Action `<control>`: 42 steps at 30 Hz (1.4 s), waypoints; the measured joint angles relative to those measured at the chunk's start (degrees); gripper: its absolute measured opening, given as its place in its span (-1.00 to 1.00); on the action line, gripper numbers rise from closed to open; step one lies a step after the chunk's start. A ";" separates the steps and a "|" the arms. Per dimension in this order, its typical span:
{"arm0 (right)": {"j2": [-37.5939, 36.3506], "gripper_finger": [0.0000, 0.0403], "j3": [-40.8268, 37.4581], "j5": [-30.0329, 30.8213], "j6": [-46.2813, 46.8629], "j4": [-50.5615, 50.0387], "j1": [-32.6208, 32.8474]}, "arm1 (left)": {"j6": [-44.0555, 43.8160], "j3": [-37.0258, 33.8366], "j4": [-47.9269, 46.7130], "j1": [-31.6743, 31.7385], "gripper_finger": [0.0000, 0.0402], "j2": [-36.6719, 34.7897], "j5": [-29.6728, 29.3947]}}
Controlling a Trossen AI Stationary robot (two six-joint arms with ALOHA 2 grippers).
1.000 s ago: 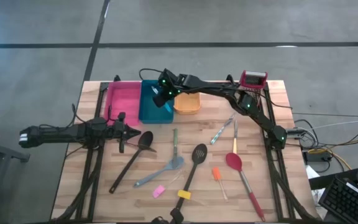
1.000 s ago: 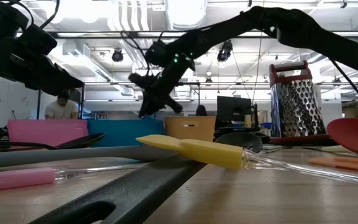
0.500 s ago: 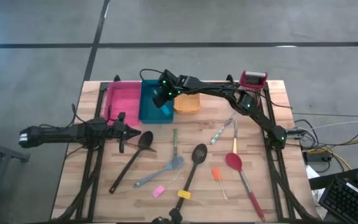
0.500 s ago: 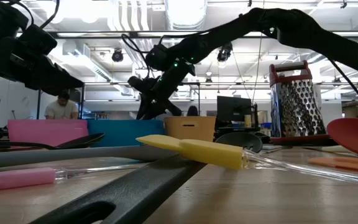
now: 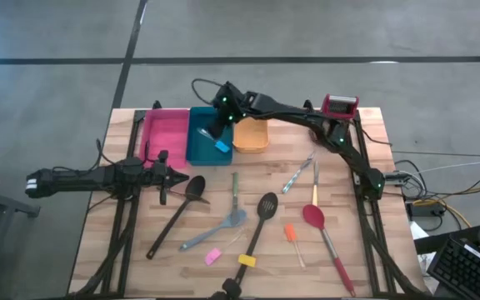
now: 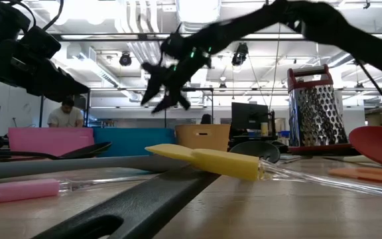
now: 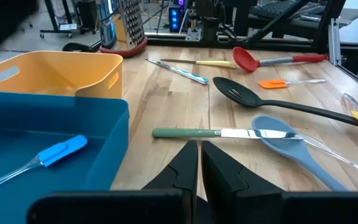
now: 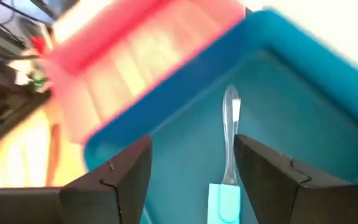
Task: Pick & Place Kitchen Items
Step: Put the red serving spoon into the pink bin
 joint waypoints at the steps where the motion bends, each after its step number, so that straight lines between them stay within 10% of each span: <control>1: -1.33 0.11 0.02 0.28 -1.22 -0.61 0.18 | 0.00 -0.01 -0.02 -0.01 -0.88 0.00 -0.01; 13: -21.09 -0.07 -0.32 25.10 -13.70 -37.41 12.64 | 0.00 0.01 -0.01 0.00 -0.88 0.02 0.00; 32: -52.78 -0.03 -26.73 36.65 28.75 -53.15 43.01 | 0.00 0.00 0.00 0.01 -0.88 0.04 0.00; 42: -54.70 -0.17 -46.18 35.15 58.80 -53.00 60.29 | 0.00 -0.01 0.00 0.00 -0.88 0.04 0.00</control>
